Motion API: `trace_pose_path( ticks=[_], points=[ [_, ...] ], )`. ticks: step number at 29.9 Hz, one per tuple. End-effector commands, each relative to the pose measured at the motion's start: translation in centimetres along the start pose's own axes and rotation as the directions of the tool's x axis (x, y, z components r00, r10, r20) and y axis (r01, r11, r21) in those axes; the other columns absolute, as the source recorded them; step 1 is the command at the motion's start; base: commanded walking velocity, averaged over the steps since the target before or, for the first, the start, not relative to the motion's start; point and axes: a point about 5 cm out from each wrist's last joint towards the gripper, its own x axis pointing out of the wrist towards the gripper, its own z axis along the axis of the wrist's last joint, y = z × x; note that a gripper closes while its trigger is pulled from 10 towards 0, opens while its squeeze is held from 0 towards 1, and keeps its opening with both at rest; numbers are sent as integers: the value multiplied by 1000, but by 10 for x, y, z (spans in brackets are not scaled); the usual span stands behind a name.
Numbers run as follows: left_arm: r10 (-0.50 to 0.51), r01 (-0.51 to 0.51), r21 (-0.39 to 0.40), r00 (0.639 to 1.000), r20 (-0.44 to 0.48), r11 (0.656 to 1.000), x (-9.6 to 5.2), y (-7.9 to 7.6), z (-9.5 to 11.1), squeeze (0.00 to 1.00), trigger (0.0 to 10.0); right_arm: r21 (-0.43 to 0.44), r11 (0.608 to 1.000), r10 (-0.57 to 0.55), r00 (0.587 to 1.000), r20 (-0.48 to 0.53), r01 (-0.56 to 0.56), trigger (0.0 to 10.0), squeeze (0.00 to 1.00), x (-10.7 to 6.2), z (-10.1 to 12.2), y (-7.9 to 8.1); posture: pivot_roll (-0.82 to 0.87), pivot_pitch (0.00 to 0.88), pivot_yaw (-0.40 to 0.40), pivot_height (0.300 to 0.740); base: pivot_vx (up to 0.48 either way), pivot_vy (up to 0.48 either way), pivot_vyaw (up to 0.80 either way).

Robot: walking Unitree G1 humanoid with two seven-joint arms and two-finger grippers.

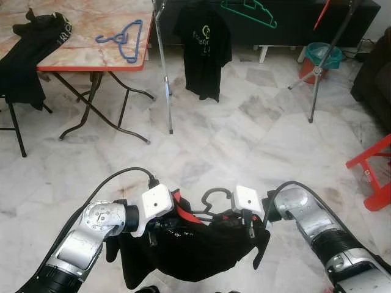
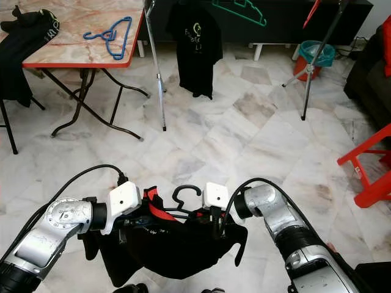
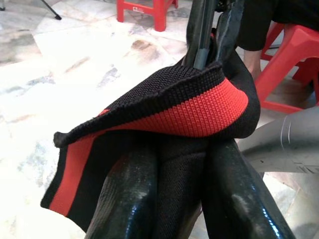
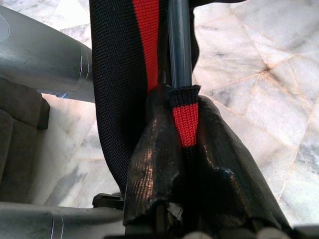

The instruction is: Hang hanger

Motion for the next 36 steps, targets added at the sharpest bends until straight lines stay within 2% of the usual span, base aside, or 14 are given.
trace_pose_path(
  ticks=[1,19,20,21,22,33,36],
  points=[
    [-20,20,9,1000,14,1000,2,-4,5,0,0,-30,999,19,999,32,-18,10000,0,3,7,1,71,123,-43,740,0,0,0],
    [-30,30,5,999,25,1000,4,-5,6,0,0,-26,997,74,996,52,-73,10000,0,4,8,6,69,125,-45,740,0,0,0],
    [-25,25,5,999,26,1000,4,-4,6,0,0,-18,995,98,993,59,-97,10000,773,4,8,8,68,124,-46,740,0,0,0],
    [-24,24,5,999,26,1000,4,-4,5,0,0,-15,995,104,993,61,-103,10000,773,4,8,9,68,124,-46,740,0,0,0],
    [-21,21,6,999,26,1000,3,-4,5,0,0,-11,994,112,992,63,-111,10000,1000,3,8,9,68,125,-48,740,0,0,0],
    [-6,6,4,1000,28,1000,5,-4,4,0,0,-4,991,135,989,66,-135,10000,1000,3,8,12,67,127,-49,740,0,0,0],
    [10,-10,-2,1000,23,1000,5,-3,0,0,0,-8,993,115,992,45,-115,10000,1000,-4,7,9,60,130,-49,740,0,0,0]
  ],
)
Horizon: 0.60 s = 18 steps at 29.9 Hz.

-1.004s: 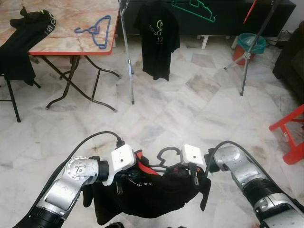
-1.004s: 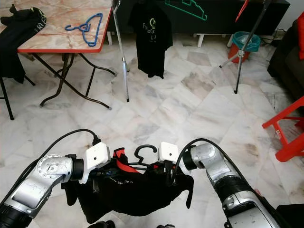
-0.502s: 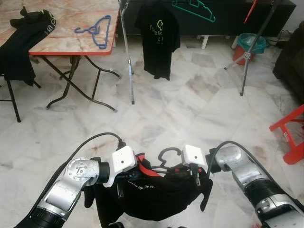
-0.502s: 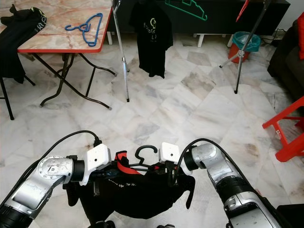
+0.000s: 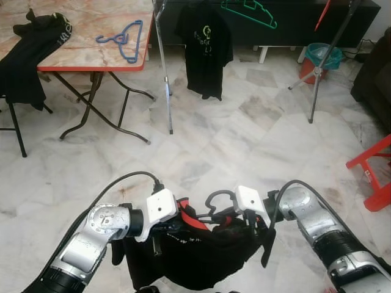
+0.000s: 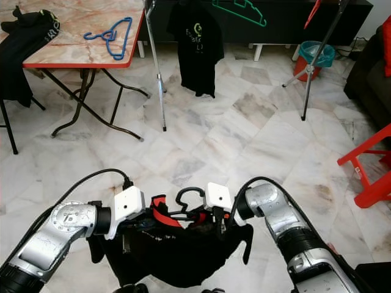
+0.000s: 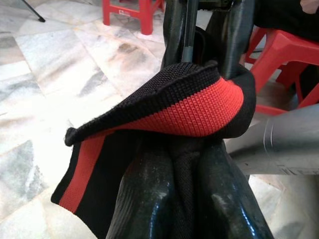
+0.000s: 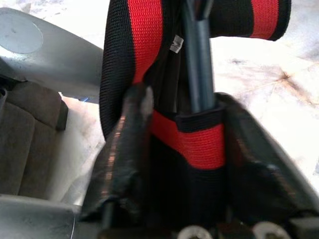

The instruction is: Hang hanger

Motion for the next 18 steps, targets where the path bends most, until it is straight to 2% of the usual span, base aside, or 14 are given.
trace_pose_path(
  ticks=[1,8,13,14,15,16,17,18],
  points=[
    [53,-53,12,999,5,999,-2,4,1,0,0,-18,1000,25,1000,-8,-25,10000,1000,-2,1,2,60,130,-49,740,0,0,0],
    [65,-65,-3,998,-1,998,-3,4,-4,0,0,-14,997,-73,996,-59,72,10000,1000,-24,-8,-5,55,132,-52,740,0,0,0],
    [70,-70,-7,998,-1,998,-3,4,-5,0,0,-22,993,-120,991,-61,119,10000,1000,-31,-8,-8,55,132,-52,740,0,0,0],
    [71,-71,-8,997,-1,997,-2,4,-6,0,0,-20,989,-150,987,-62,149,10000,961,-33,-8,-10,48,130,-49,740,0,0,0],
    [71,-71,-9,997,0,997,-1,3,-7,0,0,-29,981,-195,979,-58,194,10000,259,-36,-7,-13,48,130,-49,740,0,0,0],
    [72,-72,-10,997,0,997,0,3,-7,0,0,-30,971,-239,970,-47,237,10000,0,-38,-5,-17,47,128,-48,740,0,0,0],
    [72,-72,-10,997,0,997,0,3,-7,0,0,-30,971,-239,970,-47,237,10000,0,-38,-5,-17,47,128,-48,740,0,0,0],
    [75,-75,-11,997,0,997,1,3,-8,0,0,-29,954,-299,954,-7,299,10000,0,-42,-1,-22,47,128,-48,740,0,0,0]
  ],
)
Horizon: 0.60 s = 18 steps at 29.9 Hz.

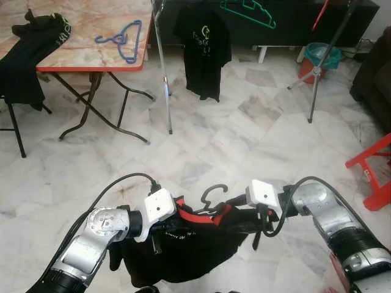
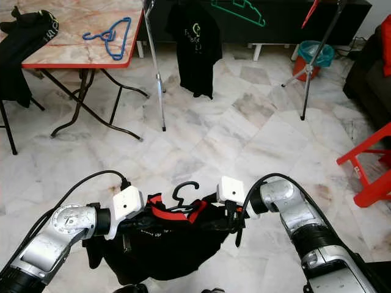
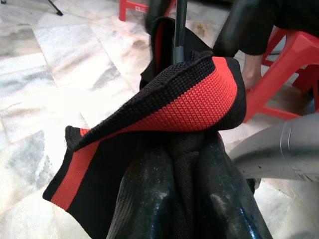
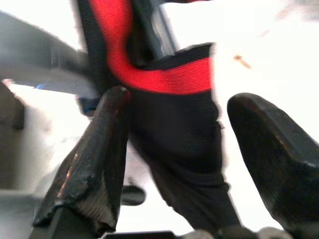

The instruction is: Hang hanger

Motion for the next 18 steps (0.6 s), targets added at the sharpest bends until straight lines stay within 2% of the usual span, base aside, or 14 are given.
trace_pose_path(
  ticks=[1,5,7,10,11,13,15,16,17,18],
  points=[
    [7,-7,15,1000,4,1000,0,0,0,0,0,-9,997,-75,996,39,76,10000,0,-7,6,-9,47,128,-48,740,0,0,0],
    [15,-15,15,1000,3,1000,0,0,-1,0,0,24,987,-158,978,134,157,10000,0,-6,15,-16,47,125,-49,740,0,0,0],
    [19,-19,13,1000,5,1000,0,0,-2,0,0,55,970,-243,951,189,237,10000,0,-6,19,-21,52,124,-49,740,0,0,0],
    [22,-22,11,1000,6,1000,0,0,-2,0,0,68,965,-262,942,209,253,10000,0,-5,19,-21,50,123,-48,740,0,0,0],
    [31,-31,5,1000,4,1000,-1,0,-4,0,0,99,964,-263,938,227,246,10000,0,-3,17,-18,50,123,-48,740,0,0,0],
    [70,-70,1,998,4,998,-3,2,-7,0,0,106,963,-267,934,237,248,10000,0,-3,14,-13,49,120,-48,740,0,0,0],
    [128,-128,-10,992,5,992,-4,5,-12,0,2941,150,944,-323,912,252,293,10000,0,-4,10,-13,47,116,-48,740,0,0,0],
    [139,-139,-16,990,5,990,-5,6,-13,0,2941,159,940,-336,907,255,303,10000,0,-5,9,-13,47,116,-48,740,0,0,0],
    [164,-163,-24,986,8,986,-5,7,-14,0,10000,168,928,-367,893,260,332,10000,0,-6,8,-14,47,117,-50,740,0,0,0],
    [240,-240,-51,971,7,970,-6,11,-21,0,10000,219,836,-546,800,249,503,10000,0,-12,4,-22,49,116,-51,740,0,0,0]
  ],
)
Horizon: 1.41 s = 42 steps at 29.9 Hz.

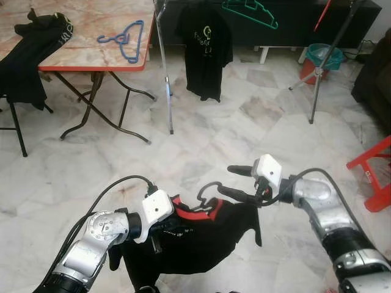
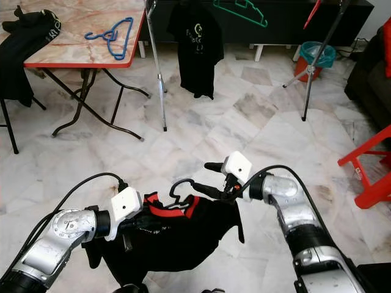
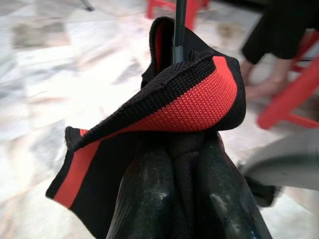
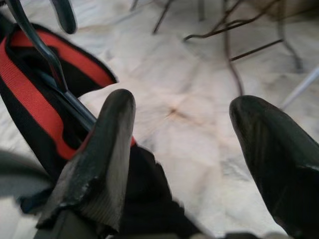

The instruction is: Hang hanger

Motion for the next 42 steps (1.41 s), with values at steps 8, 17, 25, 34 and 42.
trace_pose_path(
  ticks=[8,17,25,34,42],
  points=[
    [346,-344,-102,938,5,934,-6,18,-24,0,10000,189,723,-685,724,81,664,10000,0,-30,-11,-35,33,125,-51,740,0,0,0],
    [725,-715,-189,688,-25,673,-15,37,-37,0,10000,386,530,-797,599,-77,755,10000,0,-18,-55,-6,32,123,-52,740,0,0,0],
    [854,-798,-340,520,29,498,-14,41,-27,0,10000,422,467,-833,547,-85,777,10000,0,-6,-55,3,18,113,-57,740,0,0,0],
    [866,-791,-375,496,72,484,-2,47,-13,0,10000,423,465,-850,525,-30,777,10000,0,-2,-41,-5,3,90,-52,740,0,0,0],
    [871,-801,-369,488,53,472,-3,48,-18,0,10000,419,476,-852,524,2,773,10000,0,2,-33,-8,2,62,-49,740,0,0,0]
  ],
)
